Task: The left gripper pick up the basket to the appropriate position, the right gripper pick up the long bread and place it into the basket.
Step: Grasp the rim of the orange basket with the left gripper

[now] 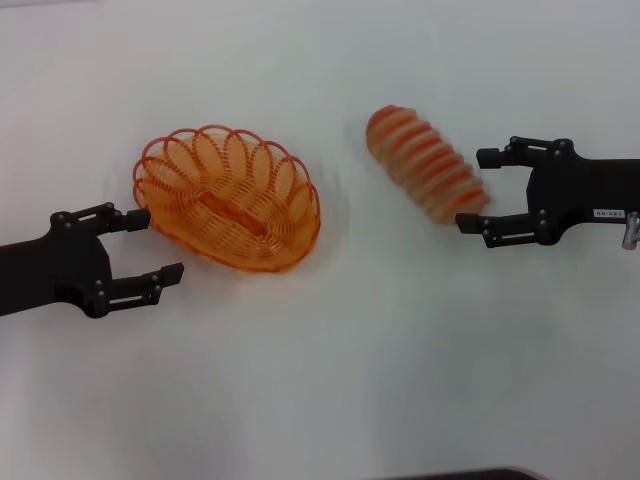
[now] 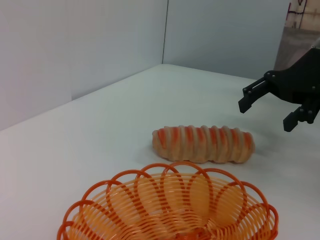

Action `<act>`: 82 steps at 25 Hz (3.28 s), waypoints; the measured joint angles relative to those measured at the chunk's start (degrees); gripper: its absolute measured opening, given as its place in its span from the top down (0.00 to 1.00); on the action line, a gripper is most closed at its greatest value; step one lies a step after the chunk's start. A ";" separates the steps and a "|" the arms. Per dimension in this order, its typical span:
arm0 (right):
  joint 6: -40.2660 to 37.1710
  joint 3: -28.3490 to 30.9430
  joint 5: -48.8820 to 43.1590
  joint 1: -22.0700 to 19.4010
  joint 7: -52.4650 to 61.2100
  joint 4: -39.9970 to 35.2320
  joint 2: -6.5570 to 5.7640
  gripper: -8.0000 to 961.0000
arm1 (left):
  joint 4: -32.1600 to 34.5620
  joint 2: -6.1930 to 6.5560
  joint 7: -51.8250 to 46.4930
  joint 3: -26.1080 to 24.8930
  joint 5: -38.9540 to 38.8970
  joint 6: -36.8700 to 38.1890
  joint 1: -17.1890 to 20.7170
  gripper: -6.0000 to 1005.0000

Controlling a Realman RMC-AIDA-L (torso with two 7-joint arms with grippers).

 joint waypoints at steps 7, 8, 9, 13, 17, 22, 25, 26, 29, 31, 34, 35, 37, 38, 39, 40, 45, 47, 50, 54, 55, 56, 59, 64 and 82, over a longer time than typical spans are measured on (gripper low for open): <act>0.00 -0.01 0.00 0.06 0.00 0.02 0.00 0.04 | 0.03 0.01 -0.05 0.00 0.00 0.01 0.00 0.21; -0.01 -0.01 0.00 0.07 0.00 0.02 0.00 0.04 | 0.02 0.01 -0.05 -0.03 0.00 -0.01 0.00 0.21; -0.01 -0.01 0.00 0.07 0.00 0.02 0.00 0.04 | 0.02 0.01 -0.06 -0.05 0.00 -0.02 0.00 0.21; -0.02 0.03 0.00 0.20 0.00 0.02 0.00 0.04 | 0.02 0.00 -1.92 -1.27 -1.54 -0.04 -0.08 0.21; -0.02 0.15 0.00 0.43 0.15 0.02 0.00 0.04 | 0.03 0.15 -7.10 -4.92 -5.28 0.75 -0.54 0.21; -0.01 0.37 0.00 0.77 1.31 0.02 -0.02 0.04 | 0.79 0.98 -16.80 -6.48 -8.00 0.01 -1.84 0.22; 0.04 0.33 0.00 0.96 1.50 0.02 -0.03 0.04 | 0.60 1.47 -21.42 -6.51 -7.79 -1.34 -2.96 0.22; 0.05 0.38 0.00 1.00 1.53 0.02 -0.03 0.04 | 0.68 1.53 -22.84 -6.42 -7.71 -1.86 -3.22 0.22; 0.07 0.49 0.00 1.05 1.57 0.02 -0.01 0.04 | 0.84 2.14 -29.20 -6.00 -7.04 -3.01 -4.69 0.22; 0.08 0.49 0.00 1.06 1.58 -0.01 0.00 0.04 | 1.12 2.61 -33.84 -5.90 -6.65 -3.07 -5.74 0.22; 0.08 0.49 0.00 1.11 1.66 -0.08 -0.04 0.04 | 2.30 3.20 -40.73 -5.60 -5.28 -3.64 -7.21 0.22; 0.08 0.49 0.00 1.12 1.67 -0.10 -0.05 0.04 | 2.68 3.38 -42.61 -5.56 -4.55 -4.18 -7.62 0.22; 0.08 0.50 0.02 1.13 1.70 -0.16 -0.06 0.04 | 3.50 3.98 -47.77 -5.39 -2.00 -5.68 -9.04 0.22; 0.08 0.52 0.03 1.14 1.70 -0.23 -0.06 0.04 | 3.69 4.29 -49.71 -5.31 -0.71 -6.05 -9.66 0.22; 0.08 0.54 0.08 1.14 1.70 -0.31 -0.07 0.04 | 3.69 4.29 -49.71 -5.31 -0.71 -6.05 -9.66 0.22; 0.08 0.54 0.22 1.14 1.71 -0.36 -0.08 0.04 | 3.89 4.67 -51.44 -5.18 0.71 -6.34 -10.46 0.22; 0.08 0.39 0.61 1.42 1.73 -0.60 -0.09 0.04 | 5.79 6.71 -60.00 0.41 10.88 -6.05 -15.32 0.22; 0.08 0.31 0.62 1.53 1.74 -0.71 -0.10 0.04 | 7.04 6.85 -63.06 3.60 15.26 -6.00 -17.08 0.22; 0.08 0.28 0.63 1.72 1.93 -0.80 -0.16 0.04 | 8.98 6.53 -65.73 8.55 19.43 -6.38 -18.90 0.22; 0.08 0.25 0.62 1.85 2.13 -0.85 -0.25 0.04 | 10.01 5.98 -66.83 13.73 22.79 -7.40 -21.36 0.22; 0.08 0.32 0.62 1.87 2.15 -0.85 -0.26 0.04 | 10.04 5.83 -66.86 14.90 23.67 -7.64 -22.13 0.22; 0.07 0.38 0.63 1.90 2.15 -0.86 -0.26 0.04 | 10.05 5.76 -66.89 15.44 24.15 -7.74 -22.61 0.22; 0.14 0.45 0.62 2.02 2.17 -0.87 -0.26 0.04 | 9.72 5.37 -67.30 17.36 26.83 -8.53 -24.38 0.22; 0.39 0.19 0.63 2.23 2.19 -0.87 -0.22 0.04 | 9.59 3.44 -67.48 20.19 31.44 -9.80 -26.25 0.22; 0.38 -0.03 0.71 2.46 2.28 -0.84 -0.17 0.04 | 7.61 -0.18 -69.98 28.98 38.08 -16.47 -27.09 0.27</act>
